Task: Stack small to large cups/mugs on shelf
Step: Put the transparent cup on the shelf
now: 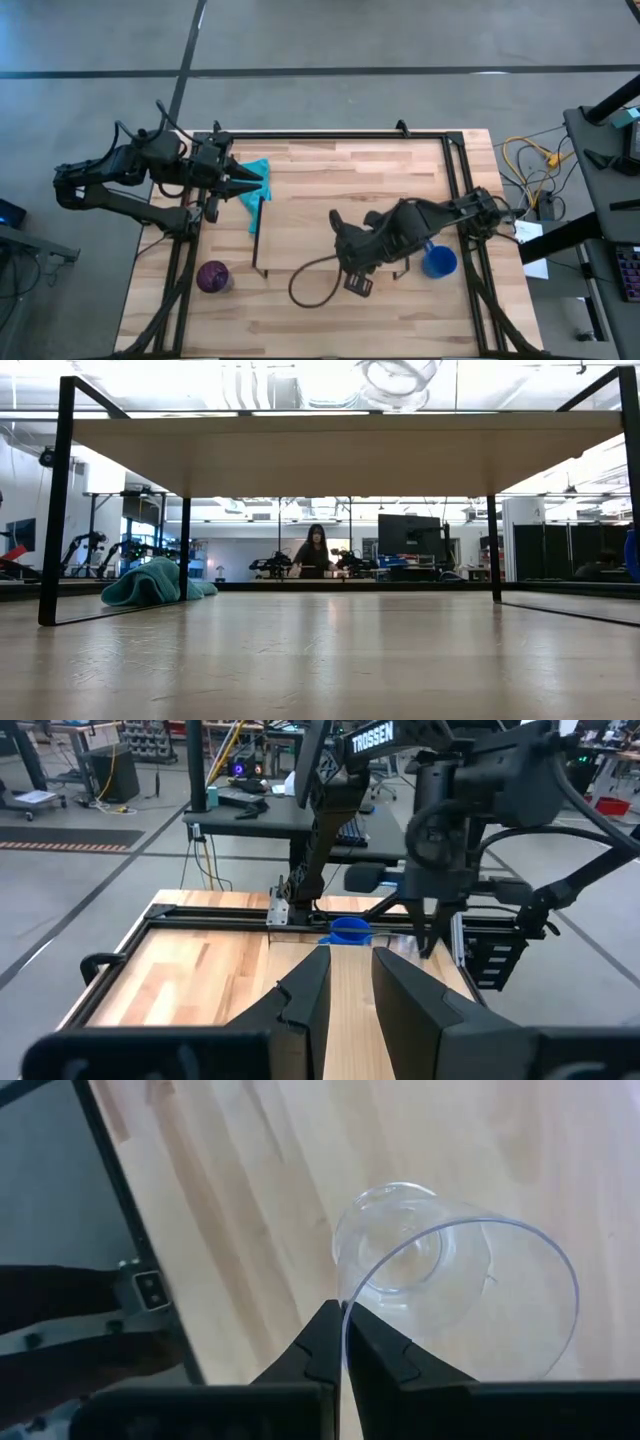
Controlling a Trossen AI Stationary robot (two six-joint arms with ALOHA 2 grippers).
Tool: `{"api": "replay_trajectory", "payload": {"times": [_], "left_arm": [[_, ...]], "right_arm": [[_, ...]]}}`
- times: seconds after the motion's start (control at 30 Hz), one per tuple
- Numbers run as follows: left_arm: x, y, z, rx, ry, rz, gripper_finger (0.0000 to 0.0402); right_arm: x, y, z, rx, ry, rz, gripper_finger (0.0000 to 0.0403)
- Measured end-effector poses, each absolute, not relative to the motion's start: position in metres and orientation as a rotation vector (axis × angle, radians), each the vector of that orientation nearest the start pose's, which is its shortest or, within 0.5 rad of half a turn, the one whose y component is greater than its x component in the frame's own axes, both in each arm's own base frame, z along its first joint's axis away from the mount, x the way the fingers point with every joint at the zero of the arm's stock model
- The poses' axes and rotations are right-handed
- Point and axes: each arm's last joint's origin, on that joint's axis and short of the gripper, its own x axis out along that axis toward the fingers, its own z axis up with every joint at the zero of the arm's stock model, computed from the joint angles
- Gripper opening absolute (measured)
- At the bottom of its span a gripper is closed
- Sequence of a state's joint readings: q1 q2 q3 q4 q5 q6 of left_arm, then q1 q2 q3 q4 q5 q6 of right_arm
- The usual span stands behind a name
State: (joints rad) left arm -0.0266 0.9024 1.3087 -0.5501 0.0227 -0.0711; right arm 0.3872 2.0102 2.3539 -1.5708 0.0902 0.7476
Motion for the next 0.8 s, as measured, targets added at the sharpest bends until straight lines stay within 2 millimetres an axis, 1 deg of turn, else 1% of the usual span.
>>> {"api": "replay_trajectory", "payload": {"times": [0.1, 0.2, 0.33, 0.5, 0.7, 0.8], "left_arm": [[0.153, -0.005, 0.447, -0.070, 0.161, -0.043, 0.0063], [0.153, -0.005, 0.446, -0.070, 0.171, -0.043, 0.0063], [0.154, -0.005, 0.444, -0.070, 0.195, -0.042, 0.0063], [0.156, -0.005, 0.443, -0.070, 0.200, -0.042, 0.0063], [0.157, -0.005, 0.443, -0.069, 0.202, -0.042, 0.0063], [0.156, -0.005, 0.443, -0.069, 0.200, -0.042, 0.0063]], "right_arm": [[0.352, 0.131, 0.391, 0.340, 1.210, -0.192, 0.0008], [0.352, 0.127, 0.392, 0.334, 1.206, -0.189, 0.0008], [0.346, 0.125, 0.399, 0.337, 1.193, -0.169, 0.0008], [0.341, 0.123, 0.405, 0.414, 1.174, -0.209, 0.0008], [0.340, 0.123, 0.406, 0.428, 1.185, -0.189, 0.0008], [0.340, 0.123, 0.403, 0.415, 1.202, -0.179, 0.0008]]}}
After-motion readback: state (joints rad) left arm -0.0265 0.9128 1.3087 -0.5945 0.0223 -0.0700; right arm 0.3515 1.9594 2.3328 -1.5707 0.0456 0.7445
